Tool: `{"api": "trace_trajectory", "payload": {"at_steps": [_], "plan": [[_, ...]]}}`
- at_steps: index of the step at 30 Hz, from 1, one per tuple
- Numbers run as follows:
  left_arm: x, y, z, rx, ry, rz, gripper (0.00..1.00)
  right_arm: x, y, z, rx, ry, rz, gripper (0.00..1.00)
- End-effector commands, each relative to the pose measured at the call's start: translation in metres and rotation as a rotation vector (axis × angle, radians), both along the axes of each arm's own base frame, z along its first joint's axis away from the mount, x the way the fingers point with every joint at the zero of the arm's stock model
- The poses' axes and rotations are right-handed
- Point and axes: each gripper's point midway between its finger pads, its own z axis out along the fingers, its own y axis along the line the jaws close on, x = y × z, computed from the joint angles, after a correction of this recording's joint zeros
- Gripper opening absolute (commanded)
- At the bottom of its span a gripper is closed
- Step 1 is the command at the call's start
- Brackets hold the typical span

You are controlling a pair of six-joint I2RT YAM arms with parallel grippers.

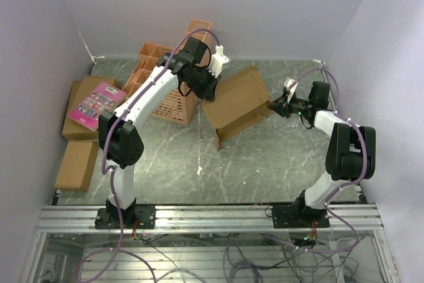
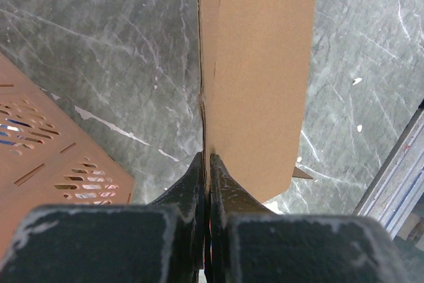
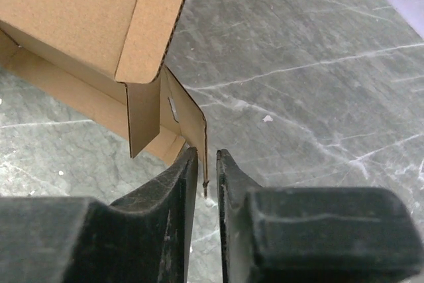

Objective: Fold the paper box

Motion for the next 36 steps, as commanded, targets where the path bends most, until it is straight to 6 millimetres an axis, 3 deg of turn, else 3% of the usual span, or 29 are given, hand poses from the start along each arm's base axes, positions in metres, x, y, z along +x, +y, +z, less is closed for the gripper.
{"api": "trace_trajectory", "payload": {"at_steps": [1, 7, 17, 28, 36], "plan": [[-0.004, 0.014, -0.022, 0.09, 0.054, 0.0, 0.07, -0.006, 0.002, 0.015, -0.024, -0.062, 0.002, 0.14], [0.002, 0.011, -0.02, 0.079, 0.036, 0.014, 0.07, -0.018, 0.009, 0.014, -0.034, 0.009, -0.074, 0.08], [0.004, 0.009, -0.023, 0.074, 0.033, 0.007, 0.07, -0.044, 0.025, -0.004, -0.008, 0.208, -0.227, 0.08], [0.007, 0.012, -0.025, 0.09, -0.022, -0.042, 0.07, -0.07, 0.039, -0.003, 0.002, 0.324, -0.179, 0.1], [-0.001, 0.011, -0.03, 0.122, -0.033, -0.072, 0.07, -0.077, 0.039, -0.009, -0.028, 0.325, -0.145, 0.13]]}}
